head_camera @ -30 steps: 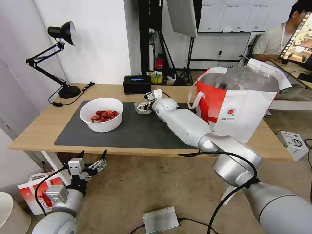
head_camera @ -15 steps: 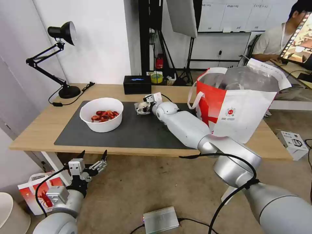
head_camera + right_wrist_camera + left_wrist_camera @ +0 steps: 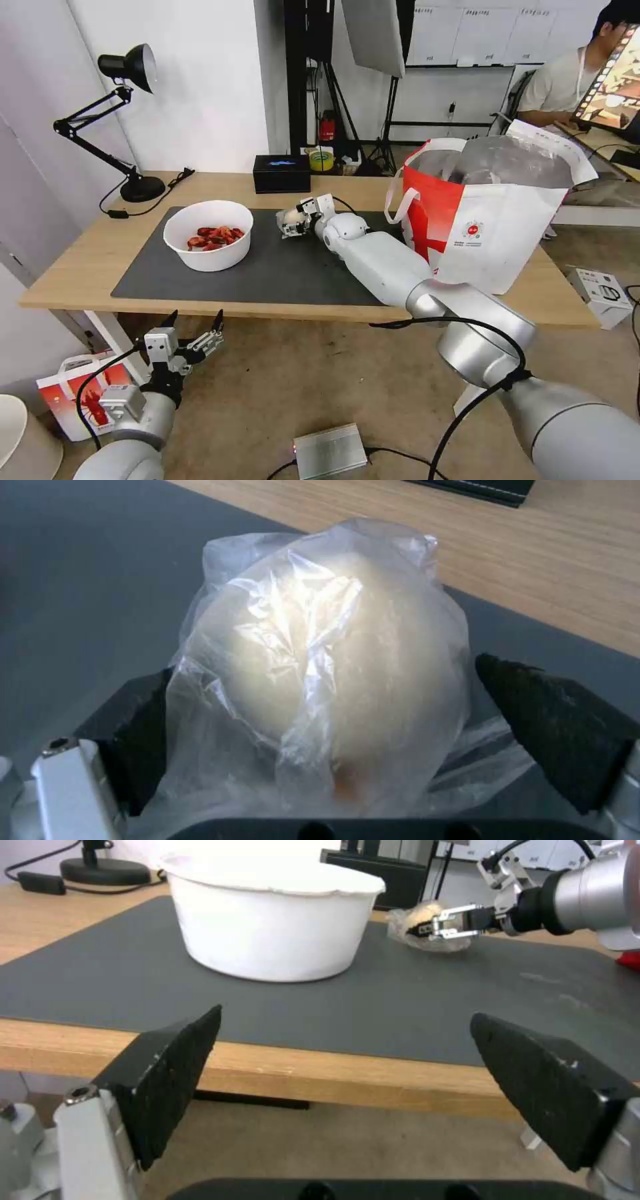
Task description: Pick up the trash from the table and place it into the takeout bag.
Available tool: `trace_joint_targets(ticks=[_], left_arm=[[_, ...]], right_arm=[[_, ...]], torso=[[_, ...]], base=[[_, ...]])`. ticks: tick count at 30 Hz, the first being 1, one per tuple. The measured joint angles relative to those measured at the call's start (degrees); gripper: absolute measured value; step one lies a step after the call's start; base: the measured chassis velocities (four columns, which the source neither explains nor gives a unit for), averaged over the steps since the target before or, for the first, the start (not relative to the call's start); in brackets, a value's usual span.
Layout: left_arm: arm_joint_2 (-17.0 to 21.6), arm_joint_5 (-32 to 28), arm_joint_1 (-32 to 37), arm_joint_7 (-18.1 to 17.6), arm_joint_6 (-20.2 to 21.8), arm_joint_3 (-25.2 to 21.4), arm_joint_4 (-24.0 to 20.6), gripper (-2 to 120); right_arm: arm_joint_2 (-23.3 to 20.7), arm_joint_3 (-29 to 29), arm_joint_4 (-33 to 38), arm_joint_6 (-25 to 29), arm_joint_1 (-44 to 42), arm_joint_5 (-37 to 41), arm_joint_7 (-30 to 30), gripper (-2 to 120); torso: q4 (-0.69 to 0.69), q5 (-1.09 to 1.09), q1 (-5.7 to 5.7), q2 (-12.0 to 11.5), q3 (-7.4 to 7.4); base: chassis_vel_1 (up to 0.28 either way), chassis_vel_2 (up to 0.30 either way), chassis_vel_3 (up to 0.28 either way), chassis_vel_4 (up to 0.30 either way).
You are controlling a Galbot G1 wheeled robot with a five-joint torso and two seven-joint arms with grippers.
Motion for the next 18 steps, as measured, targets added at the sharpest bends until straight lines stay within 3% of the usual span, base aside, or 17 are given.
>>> trace_joint_targets(ticks=[18], left_arm=[[-1.0,1.0,0.9,0.0,0.0,-0.1,-0.7,100]], right_arm=[[0.0,0.0,-1.1,3.4,-0.2,-2.6,-2.9,100]], torso=[[0.0,0.0,0.0,0.0,0.0]], base=[[0.0,0.0,0.0,0.0]])
